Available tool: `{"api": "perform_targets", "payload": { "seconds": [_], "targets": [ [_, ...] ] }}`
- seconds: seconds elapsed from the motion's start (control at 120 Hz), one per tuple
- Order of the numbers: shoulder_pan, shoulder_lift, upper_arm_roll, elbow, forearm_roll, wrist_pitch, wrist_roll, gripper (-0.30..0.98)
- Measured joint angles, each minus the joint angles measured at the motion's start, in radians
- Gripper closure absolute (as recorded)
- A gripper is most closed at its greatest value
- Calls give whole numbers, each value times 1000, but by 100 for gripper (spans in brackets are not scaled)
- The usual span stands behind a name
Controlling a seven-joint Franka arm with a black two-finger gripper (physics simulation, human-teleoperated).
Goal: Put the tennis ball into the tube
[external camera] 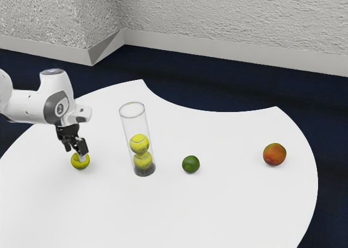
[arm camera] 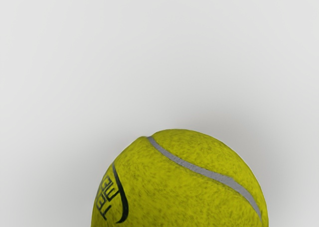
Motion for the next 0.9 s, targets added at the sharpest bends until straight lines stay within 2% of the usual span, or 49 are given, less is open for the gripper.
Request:
{"api": "perform_targets", "payload": {
  "seconds": [0.367, 0.583, 0.733, 0.9],
  "targets": [
    [1, 58, -1, 1, -14, 39, 26, 0],
    [1, 58, -1, 1, -6, 49, 25, 39],
    [1, 40, -5, 0, 5, 50, 14, 45],
    [2, -86, -50, -1, -10, 5, 1, 50]
  ]
}}
